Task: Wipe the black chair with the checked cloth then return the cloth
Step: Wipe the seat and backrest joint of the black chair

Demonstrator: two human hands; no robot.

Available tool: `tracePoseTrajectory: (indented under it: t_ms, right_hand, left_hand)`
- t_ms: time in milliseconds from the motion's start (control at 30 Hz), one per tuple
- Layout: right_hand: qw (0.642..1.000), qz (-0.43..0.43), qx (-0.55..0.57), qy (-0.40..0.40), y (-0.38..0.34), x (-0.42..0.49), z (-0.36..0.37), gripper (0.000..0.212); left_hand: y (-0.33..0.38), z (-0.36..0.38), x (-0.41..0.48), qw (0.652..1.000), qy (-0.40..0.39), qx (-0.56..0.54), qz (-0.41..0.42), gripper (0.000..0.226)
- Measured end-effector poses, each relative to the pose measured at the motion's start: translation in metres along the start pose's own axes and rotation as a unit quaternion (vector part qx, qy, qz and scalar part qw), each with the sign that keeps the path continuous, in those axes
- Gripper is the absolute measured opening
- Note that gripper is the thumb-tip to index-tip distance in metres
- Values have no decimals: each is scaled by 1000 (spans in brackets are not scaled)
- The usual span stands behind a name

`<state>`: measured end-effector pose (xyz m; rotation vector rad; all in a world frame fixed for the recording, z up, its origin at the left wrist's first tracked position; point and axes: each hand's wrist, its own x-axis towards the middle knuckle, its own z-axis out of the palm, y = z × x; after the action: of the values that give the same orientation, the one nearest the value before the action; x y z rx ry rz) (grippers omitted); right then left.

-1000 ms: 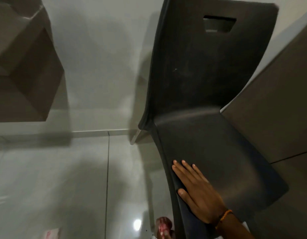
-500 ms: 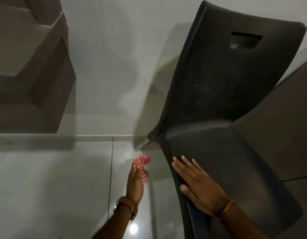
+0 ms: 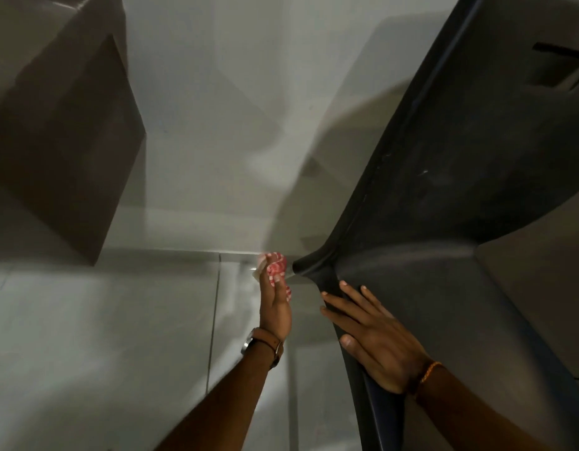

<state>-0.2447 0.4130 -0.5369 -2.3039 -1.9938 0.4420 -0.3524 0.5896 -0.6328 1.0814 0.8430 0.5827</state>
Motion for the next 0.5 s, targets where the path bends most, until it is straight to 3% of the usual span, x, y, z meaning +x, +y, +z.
tracePoseTrajectory:
  t_ms: [100, 333, 500]
  right_hand:
    - [999, 8, 37, 13, 2, 1, 1, 58]
    - [997, 7, 65, 34, -3, 1, -4, 64]
    - [998, -26, 39, 36, 7, 0, 2, 61]
  left_hand:
    - [-21, 21, 8, 1000, -21, -2, -7, 68]
    - [-63, 29, 56, 997, 28, -32, -60, 55]
    - [-94, 12, 114, 983, 60, -59, -166, 41]
